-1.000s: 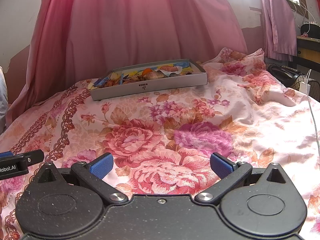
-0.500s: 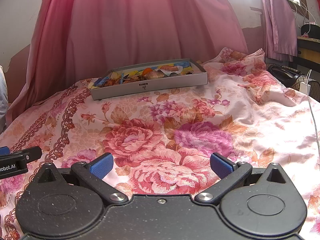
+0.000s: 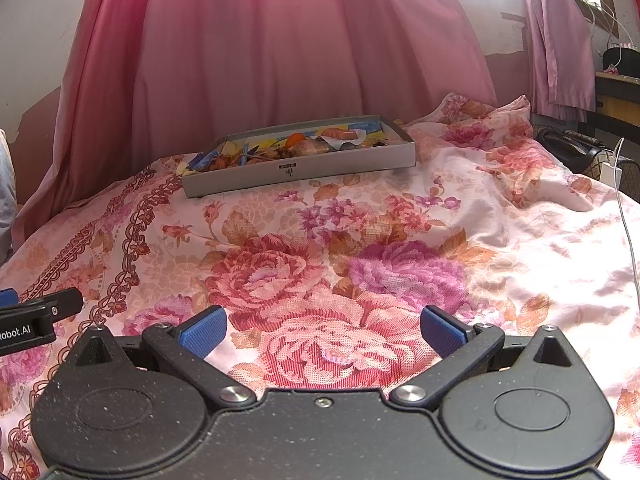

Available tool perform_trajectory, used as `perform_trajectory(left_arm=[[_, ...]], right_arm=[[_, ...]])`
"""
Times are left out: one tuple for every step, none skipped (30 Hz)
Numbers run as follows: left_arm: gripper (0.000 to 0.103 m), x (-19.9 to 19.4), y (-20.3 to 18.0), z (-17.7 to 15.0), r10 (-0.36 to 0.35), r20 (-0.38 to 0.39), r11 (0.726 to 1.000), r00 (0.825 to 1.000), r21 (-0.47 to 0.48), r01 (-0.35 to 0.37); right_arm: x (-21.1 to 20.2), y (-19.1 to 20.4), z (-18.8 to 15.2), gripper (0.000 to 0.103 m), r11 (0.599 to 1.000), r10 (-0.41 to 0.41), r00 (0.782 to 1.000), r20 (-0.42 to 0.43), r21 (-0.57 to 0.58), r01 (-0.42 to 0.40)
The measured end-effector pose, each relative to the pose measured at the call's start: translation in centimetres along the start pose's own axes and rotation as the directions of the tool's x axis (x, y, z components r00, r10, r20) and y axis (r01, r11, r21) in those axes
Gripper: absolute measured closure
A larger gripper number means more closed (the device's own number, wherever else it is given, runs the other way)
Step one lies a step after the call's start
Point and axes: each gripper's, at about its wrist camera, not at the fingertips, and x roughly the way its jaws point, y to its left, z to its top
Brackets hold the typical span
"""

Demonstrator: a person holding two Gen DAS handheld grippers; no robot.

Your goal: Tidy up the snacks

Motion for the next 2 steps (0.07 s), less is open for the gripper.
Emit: perform_trajectory(left_arm=[[0.000, 0.01, 0.03, 0.03, -0.001, 0.002, 1.000, 1.000, 0.000, 0.001], [0.000, 0.00, 0.04, 0.05, -0.001, 0.003, 1.000, 1.000, 0.000, 0.001]], right_arm=[[0.06, -0.01, 0.12, 0.001, 1.000, 0.000, 1.000, 0.000, 0.000, 0.000], [0.04, 0.00, 0.06, 0.001, 1.000, 0.000, 1.000, 0.000, 0.000, 0.000]])
